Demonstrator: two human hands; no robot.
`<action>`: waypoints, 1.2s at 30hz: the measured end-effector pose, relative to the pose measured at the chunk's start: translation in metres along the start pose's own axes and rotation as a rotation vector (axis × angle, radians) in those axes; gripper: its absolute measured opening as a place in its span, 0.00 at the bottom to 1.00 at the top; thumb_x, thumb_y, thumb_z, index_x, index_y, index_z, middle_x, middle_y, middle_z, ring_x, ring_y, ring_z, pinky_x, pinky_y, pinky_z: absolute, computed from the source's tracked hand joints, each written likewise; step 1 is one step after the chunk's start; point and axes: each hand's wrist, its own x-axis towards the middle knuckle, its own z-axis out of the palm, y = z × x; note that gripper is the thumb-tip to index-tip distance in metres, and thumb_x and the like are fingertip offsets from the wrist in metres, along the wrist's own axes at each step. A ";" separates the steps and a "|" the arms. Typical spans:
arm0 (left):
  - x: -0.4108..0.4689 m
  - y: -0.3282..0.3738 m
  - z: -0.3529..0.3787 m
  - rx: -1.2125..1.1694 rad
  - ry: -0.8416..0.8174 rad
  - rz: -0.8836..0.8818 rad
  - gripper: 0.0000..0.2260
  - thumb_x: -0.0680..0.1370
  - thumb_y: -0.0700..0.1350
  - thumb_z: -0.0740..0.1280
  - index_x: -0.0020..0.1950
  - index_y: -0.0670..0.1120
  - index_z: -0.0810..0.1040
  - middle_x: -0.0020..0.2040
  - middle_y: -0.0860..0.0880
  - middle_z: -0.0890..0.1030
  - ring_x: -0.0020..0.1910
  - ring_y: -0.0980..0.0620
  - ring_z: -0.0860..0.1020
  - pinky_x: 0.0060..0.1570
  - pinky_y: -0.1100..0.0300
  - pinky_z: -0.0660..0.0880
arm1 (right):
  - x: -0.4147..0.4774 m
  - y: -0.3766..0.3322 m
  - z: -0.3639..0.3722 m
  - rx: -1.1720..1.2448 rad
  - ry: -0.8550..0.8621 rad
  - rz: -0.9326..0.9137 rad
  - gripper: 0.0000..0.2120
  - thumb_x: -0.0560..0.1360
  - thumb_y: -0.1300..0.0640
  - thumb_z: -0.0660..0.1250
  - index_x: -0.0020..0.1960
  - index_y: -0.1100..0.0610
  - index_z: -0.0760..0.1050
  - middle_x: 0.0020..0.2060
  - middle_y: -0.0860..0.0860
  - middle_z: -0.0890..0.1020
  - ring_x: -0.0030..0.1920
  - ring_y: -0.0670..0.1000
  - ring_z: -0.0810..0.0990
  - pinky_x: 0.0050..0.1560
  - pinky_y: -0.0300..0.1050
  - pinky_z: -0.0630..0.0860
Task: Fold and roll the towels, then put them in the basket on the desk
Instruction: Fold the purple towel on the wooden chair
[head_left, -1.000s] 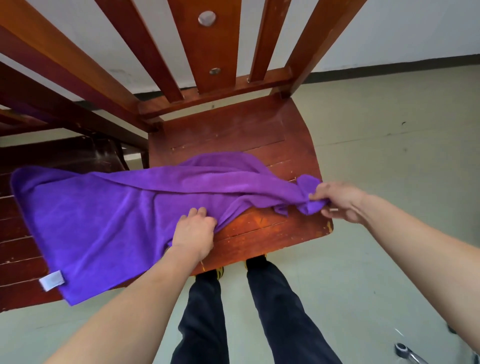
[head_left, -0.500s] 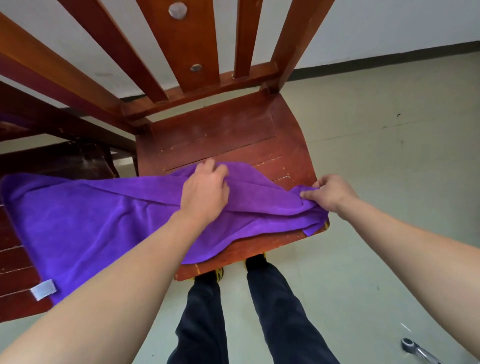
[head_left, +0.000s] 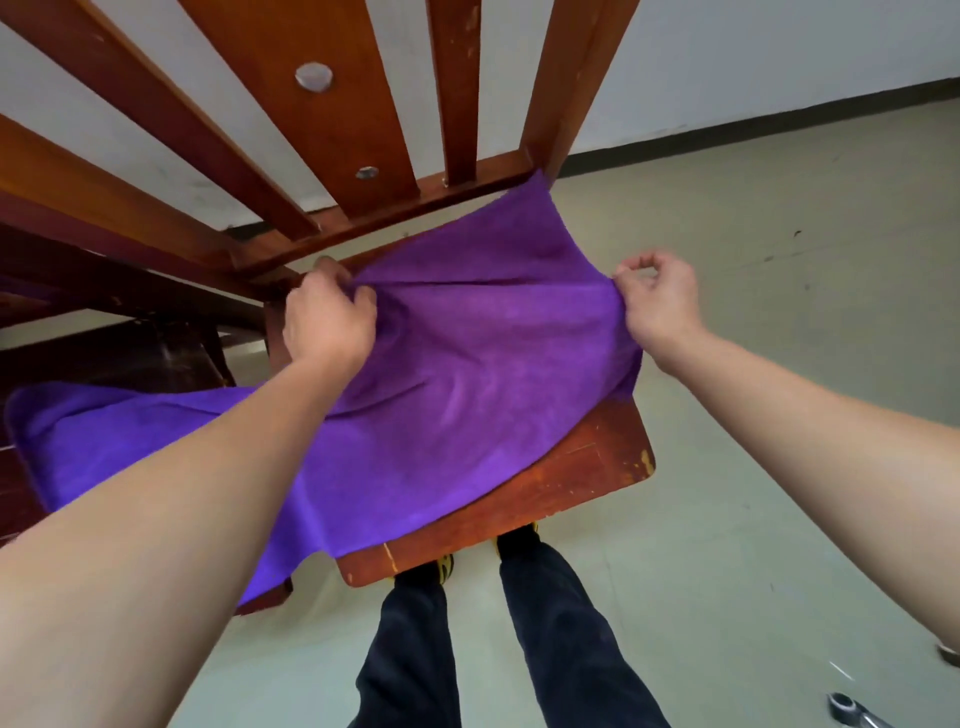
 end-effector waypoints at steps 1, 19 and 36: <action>0.008 0.000 -0.001 -0.069 0.006 -0.032 0.12 0.73 0.50 0.64 0.53 0.47 0.76 0.51 0.40 0.82 0.55 0.39 0.78 0.54 0.50 0.75 | 0.008 -0.001 0.007 0.031 -0.002 0.030 0.02 0.73 0.51 0.67 0.43 0.48 0.74 0.36 0.52 0.80 0.37 0.53 0.77 0.43 0.49 0.75; -0.142 -0.062 0.065 0.620 -0.642 0.483 0.10 0.71 0.42 0.63 0.52 0.47 0.73 0.53 0.46 0.76 0.55 0.42 0.75 0.48 0.51 0.71 | -0.074 0.055 -0.047 0.310 -0.248 0.519 0.05 0.71 0.64 0.69 0.42 0.54 0.76 0.34 0.50 0.79 0.32 0.46 0.77 0.35 0.38 0.75; -0.038 -0.130 -0.028 0.163 -0.035 0.016 0.08 0.74 0.39 0.63 0.49 0.42 0.80 0.50 0.38 0.79 0.50 0.37 0.77 0.47 0.49 0.73 | -0.093 -0.037 0.053 -0.685 -0.353 -0.420 0.14 0.75 0.52 0.65 0.60 0.52 0.75 0.56 0.52 0.80 0.58 0.57 0.76 0.53 0.51 0.74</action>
